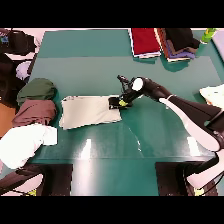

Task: Fold the shirts.

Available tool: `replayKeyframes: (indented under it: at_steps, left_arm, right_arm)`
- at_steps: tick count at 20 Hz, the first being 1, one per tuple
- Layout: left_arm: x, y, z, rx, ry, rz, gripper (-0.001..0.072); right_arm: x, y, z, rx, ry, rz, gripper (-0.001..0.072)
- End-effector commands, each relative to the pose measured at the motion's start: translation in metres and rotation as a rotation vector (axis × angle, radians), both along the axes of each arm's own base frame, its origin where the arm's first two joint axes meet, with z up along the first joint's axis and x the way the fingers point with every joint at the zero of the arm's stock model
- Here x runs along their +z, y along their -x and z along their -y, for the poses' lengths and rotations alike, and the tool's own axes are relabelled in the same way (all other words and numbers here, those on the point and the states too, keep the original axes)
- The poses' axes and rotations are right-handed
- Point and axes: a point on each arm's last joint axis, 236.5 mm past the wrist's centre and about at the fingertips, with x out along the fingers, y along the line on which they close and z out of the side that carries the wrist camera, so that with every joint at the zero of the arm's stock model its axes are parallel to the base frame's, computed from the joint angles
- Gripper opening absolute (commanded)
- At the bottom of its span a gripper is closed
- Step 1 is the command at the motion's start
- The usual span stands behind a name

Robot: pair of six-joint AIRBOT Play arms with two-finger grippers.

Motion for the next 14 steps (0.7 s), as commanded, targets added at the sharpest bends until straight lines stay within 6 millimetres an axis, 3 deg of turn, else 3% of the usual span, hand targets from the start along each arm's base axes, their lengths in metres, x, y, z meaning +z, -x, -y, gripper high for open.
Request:
replayKeyframes:
  at_steps: [1,4,7,10,14]
  left_arm:
    - [-0.004,0.003,0.001,-0.005,-0.003,-0.019,0.0029]
    - [-0.003,0.005,0.011,-0.032,-0.005,-0.014,0.0028]
    - [0.002,0.011,0.049,-0.125,0.001,0.016,0.0028]
    - [0.008,0.018,0.081,-0.202,0.012,0.047,0.0029]
    - [0.009,0.026,0.099,-0.249,0.016,0.051,0.0029]
  right_arm:
    - [-0.002,-0.013,-0.007,0.047,0.044,0.077,0.0020]
    - [0.022,-0.036,0.018,0.074,0.123,0.175,0.0017]
    - [0.069,-0.074,0.083,0.021,0.220,0.267,0.0017]
    - [0.119,-0.109,0.184,-0.117,0.327,0.335,0.0016]
    - [0.169,-0.125,0.338,-0.396,0.399,0.387,0.0017]
